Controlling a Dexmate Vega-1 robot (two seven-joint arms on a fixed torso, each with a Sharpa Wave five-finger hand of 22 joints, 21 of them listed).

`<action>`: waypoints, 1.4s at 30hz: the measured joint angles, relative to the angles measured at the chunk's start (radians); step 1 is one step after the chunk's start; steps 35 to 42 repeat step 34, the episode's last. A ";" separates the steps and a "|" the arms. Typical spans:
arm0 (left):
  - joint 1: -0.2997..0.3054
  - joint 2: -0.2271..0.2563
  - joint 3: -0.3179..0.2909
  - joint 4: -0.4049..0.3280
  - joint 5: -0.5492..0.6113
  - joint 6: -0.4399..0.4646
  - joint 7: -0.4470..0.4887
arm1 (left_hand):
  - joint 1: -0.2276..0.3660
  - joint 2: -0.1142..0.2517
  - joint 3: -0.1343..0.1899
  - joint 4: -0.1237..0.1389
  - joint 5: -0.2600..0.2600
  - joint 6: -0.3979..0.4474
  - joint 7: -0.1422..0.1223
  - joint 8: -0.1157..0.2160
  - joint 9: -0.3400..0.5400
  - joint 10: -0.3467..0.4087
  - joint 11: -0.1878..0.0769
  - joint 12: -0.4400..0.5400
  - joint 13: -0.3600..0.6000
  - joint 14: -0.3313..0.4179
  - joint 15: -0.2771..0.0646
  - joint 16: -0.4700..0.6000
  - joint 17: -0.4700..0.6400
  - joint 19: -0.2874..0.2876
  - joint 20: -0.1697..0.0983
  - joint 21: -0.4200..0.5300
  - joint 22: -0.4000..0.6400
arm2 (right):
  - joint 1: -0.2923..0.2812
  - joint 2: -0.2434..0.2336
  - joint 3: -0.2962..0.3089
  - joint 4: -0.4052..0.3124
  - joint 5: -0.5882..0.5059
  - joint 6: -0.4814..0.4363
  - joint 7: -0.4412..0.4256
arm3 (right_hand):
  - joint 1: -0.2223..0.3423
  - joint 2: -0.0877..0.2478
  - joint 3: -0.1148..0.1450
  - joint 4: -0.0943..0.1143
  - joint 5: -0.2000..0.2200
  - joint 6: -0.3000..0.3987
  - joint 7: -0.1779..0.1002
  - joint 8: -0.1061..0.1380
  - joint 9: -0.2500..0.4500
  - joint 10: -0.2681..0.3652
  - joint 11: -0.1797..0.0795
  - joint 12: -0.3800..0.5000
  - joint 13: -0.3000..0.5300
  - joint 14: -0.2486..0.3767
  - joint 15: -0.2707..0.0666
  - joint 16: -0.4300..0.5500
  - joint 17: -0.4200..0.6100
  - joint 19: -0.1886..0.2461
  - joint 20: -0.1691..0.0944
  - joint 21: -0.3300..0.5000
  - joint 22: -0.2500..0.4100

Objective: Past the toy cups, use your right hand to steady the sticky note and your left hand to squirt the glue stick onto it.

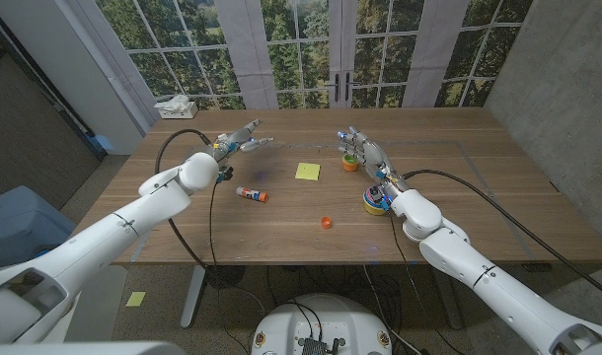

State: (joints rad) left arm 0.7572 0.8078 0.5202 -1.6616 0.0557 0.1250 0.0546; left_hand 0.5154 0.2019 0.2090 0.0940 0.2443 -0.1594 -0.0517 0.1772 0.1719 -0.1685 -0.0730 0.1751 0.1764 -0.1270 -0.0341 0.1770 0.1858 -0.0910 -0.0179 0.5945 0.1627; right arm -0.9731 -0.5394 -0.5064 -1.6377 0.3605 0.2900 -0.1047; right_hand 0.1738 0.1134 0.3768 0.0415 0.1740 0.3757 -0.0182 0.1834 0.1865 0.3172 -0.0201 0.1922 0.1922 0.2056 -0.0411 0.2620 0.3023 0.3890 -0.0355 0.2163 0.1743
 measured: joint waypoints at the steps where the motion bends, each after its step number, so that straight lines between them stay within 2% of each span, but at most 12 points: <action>1: 0.004 -0.008 -0.012 0.023 -0.034 -0.038 -0.006 | -0.006 0.002 0.004 0.004 0.004 0.000 0.000 0.000 0.000 -0.002 0.002 0.003 0.000 0.000 0.000 0.000 0.000 0.000 0.000 -0.001 0.000 | 0.000 0.000 0.000 0.000 0.000 0.000 0.000 | 0.000 0.000 -0.002 0.001 0.000 -0.007 0.001 -0.003 0.000 -0.005 -0.005 0.000 -0.001 0.000 0.000 0.000 -0.001 0.000 0.000 0.000 0.000; 5: 0.009 -0.026 -0.033 0.071 -0.124 -0.142 -0.025 | -0.038 0.004 0.015 0.032 0.015 0.012 -0.010 0.006 0.000 -0.002 0.002 0.003 0.000 -0.004 -0.004 0.002 0.000 -0.005 -0.005 -0.014 0.000 | -0.002 0.002 0.003 0.002 0.002 0.001 -0.005 | -0.008 -0.008 -0.006 -0.003 0.000 -0.018 0.000 -0.003 0.000 -0.014 -0.003 -0.004 -0.002 -0.006 0.005 -0.013 -0.008 -0.011 0.010 -0.011 0.000; 10: 0.011 -0.050 -0.055 0.130 -0.220 -0.242 -0.062 | -0.095 0.011 0.068 0.081 0.050 0.091 -0.007 0.016 -0.005 0.016 0.000 0.015 -0.005 0.020 -0.001 0.013 -0.005 0.006 -0.016 -0.041 0.000 | -0.004 0.005 0.005 0.004 0.003 0.002 -0.011 | -0.018 -0.019 -0.006 -0.003 0.000 -0.023 -0.002 -0.003 -0.005 -0.022 -0.011 -0.004 -0.002 -0.026 0.008 -0.030 -0.021 -0.054 0.003 -0.024 -0.002; 13: 0.011 -0.065 -0.067 0.166 -0.276 -0.300 -0.085 | -0.107 0.010 0.093 0.086 0.060 0.110 -0.009 0.016 -0.005 0.026 -0.003 0.015 -0.005 0.025 0.004 0.013 -0.005 0.010 -0.013 -0.051 0.000 | -0.004 0.007 0.006 0.005 0.003 0.003 -0.016 | -0.018 -0.019 -0.006 -0.003 0.000 -0.027 -0.005 -0.003 -0.005 -0.027 -0.016 -0.004 -0.002 -0.031 0.002 -0.030 -0.024 -0.061 0.004 -0.027 -0.002; 15: 0.011 -0.065 -0.067 0.166 -0.307 -0.329 -0.100 | -0.112 0.005 0.099 0.088 0.067 0.110 -0.009 0.016 -0.005 0.031 0.002 0.015 -0.005 0.025 0.004 0.013 -0.005 0.009 -0.013 -0.055 0.000 | -0.004 0.010 0.007 0.006 0.003 0.003 -0.016 | -0.018 -0.018 -0.007 -0.004 0.000 -0.035 -0.007 -0.003 -0.005 -0.027 -0.016 -0.006 -0.002 -0.031 0.002 -0.036 -0.028 -0.063 0.005 -0.028 -0.002; 16: 0.011 -0.081 -0.078 0.201 -0.321 -0.342 -0.107 | -0.121 0.005 0.104 0.088 0.068 0.110 -0.009 0.016 -0.005 0.031 0.002 0.015 -0.005 0.025 0.004 0.013 -0.005 0.009 -0.013 -0.057 0.000 | -0.004 0.011 0.007 0.007 0.004 0.003 -0.018 | -0.018 -0.019 -0.009 -0.006 0.000 -0.037 -0.005 -0.003 -0.005 -0.026 -0.016 -0.008 -0.002 -0.031 0.002 -0.038 -0.029 -0.063 0.005 -0.028 -0.002; 17: 0.011 -0.081 -0.078 0.201 -0.326 -0.346 -0.109 | -0.123 0.003 0.108 0.091 0.068 0.110 -0.009 0.016 -0.005 0.031 0.002 0.015 -0.005 0.025 0.004 0.013 -0.005 0.009 -0.013 -0.061 0.000 | -0.004 0.012 0.007 0.008 0.004 0.003 -0.018 | -0.018 -0.018 -0.009 -0.006 0.000 -0.037 -0.005 -0.003 -0.005 -0.026 -0.016 -0.008 -0.002 -0.031 0.002 -0.039 -0.029 -0.071 0.005 -0.028 -0.002; 22: 0.014 -0.115 -0.100 0.261 -0.412 -0.412 -0.150 | -0.138 0.000 0.115 0.092 0.075 0.110 -0.009 0.009 -0.005 0.031 0.001 0.015 -0.005 0.021 0.000 0.013 -0.005 0.009 -0.013 -0.070 0.000 | -0.004 0.019 0.008 0.015 0.008 0.006 -0.024 | -0.019 -0.019 -0.009 -0.006 0.000 -0.037 -0.005 -0.003 -0.005 -0.032 -0.011 -0.008 -0.002 -0.031 0.002 -0.039 -0.033 -0.077 0.005 -0.028 -0.002; 24: 0.014 -0.123 -0.106 0.275 -0.444 -0.432 -0.166 | -0.148 -0.003 0.115 0.092 0.078 0.108 -0.011 0.008 -0.005 0.027 -0.002 0.015 -0.005 0.022 0.000 0.013 -0.005 0.007 -0.015 -0.076 0.000 | -0.004 0.023 0.009 0.019 0.009 0.010 -0.026 | -0.029 -0.029 -0.010 -0.007 0.000 -0.037 -0.005 -0.003 -0.005 -0.037 -0.016 -0.008 -0.006 -0.031 0.002 -0.043 -0.035 -0.077 0.005 -0.028 -0.002; 27: 0.015 -0.137 -0.114 0.293 -0.486 -0.457 -0.190 | -0.152 -0.007 0.115 0.092 0.078 0.112 -0.019 0.008 -0.004 0.027 -0.002 0.015 -0.005 0.022 0.000 0.013 -0.005 0.006 -0.016 -0.078 0.000 | -0.004 0.029 0.011 0.025 0.011 0.016 -0.031 | -0.046 -0.028 -0.011 -0.008 0.000 -0.046 -0.007 -0.003 -0.005 -0.037 -0.016 -0.008 -0.006 -0.042 0.002 -0.045 -0.040 -0.105 0.003 -0.039 -0.002; 34: 0.020 -0.173 -0.135 0.328 -0.580 -0.500 -0.241 | -0.176 -0.012 0.119 0.088 0.082 0.111 -0.018 0.008 -0.004 0.027 -0.002 0.015 -0.004 0.022 0.000 0.013 -0.004 0.006 -0.016 -0.092 0.000 | -0.003 0.040 0.019 0.039 0.013 0.032 -0.046 | -0.054 -0.036 -0.015 -0.004 0.004 -0.048 -0.005 -0.003 -0.005 -0.042 -0.020 -0.008 -0.006 -0.056 0.002 -0.059 -0.053 -0.177 -0.002 -0.043 -0.002; 42: 0.020 -0.173 -0.135 0.328 -0.580 -0.500 -0.241 | -0.176 -0.012 0.119 0.088 0.082 0.111 -0.018 0.008 -0.004 0.027 -0.002 0.015 -0.004 0.022 0.000 0.013 -0.004 0.006 -0.016 -0.092 0.000 | -0.003 0.040 0.019 0.039 0.013 0.032 -0.046 | -0.054 -0.036 -0.015 -0.004 0.004 -0.048 -0.005 -0.003 -0.005 -0.042 -0.020 -0.008 -0.006 -0.056 0.002 -0.059 -0.053 -0.177 -0.002 -0.043 -0.002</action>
